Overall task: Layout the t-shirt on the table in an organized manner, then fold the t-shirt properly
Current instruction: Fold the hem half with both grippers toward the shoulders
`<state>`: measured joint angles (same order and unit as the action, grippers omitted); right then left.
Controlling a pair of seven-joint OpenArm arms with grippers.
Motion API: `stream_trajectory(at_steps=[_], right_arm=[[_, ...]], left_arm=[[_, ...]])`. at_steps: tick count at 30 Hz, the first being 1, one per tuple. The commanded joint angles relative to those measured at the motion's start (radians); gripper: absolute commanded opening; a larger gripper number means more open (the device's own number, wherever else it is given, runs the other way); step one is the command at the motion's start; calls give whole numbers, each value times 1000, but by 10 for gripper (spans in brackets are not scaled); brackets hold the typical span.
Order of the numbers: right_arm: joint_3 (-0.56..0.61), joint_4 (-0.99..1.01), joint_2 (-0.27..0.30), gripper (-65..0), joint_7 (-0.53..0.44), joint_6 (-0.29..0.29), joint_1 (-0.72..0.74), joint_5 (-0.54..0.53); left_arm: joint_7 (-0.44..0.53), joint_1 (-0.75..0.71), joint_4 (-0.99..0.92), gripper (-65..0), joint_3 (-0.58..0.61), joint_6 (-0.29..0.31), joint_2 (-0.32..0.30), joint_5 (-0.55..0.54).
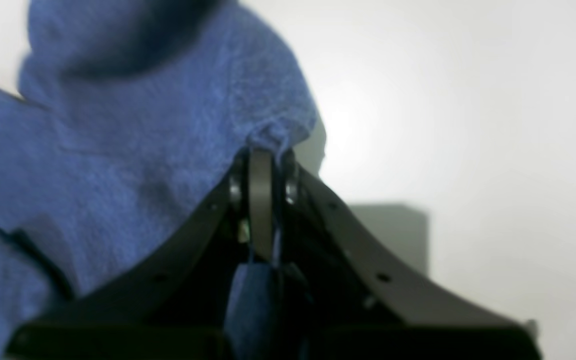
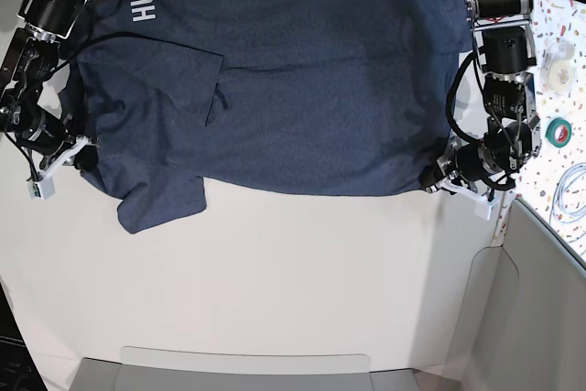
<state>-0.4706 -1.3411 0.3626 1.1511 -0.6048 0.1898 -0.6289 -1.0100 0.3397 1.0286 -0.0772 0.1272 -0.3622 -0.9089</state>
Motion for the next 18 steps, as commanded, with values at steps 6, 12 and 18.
stream_trajectory(at_steps=[6, 12, 18], right_arm=[[-7, -91, 25, -650, -20, -2, 14, -15], [-7, -176, 23, -650, -20, -4, -34, -15], [-9, -252, 26, -650, -21, -4, -117, -15]], left_arm=[[-68, -70, 236, -650, -85, 7, -22, -8], [-181, -156, 427, -650, -212, 9, -22, -8], [-240, -273, 589, -650, -301, 9, -22, -8]])
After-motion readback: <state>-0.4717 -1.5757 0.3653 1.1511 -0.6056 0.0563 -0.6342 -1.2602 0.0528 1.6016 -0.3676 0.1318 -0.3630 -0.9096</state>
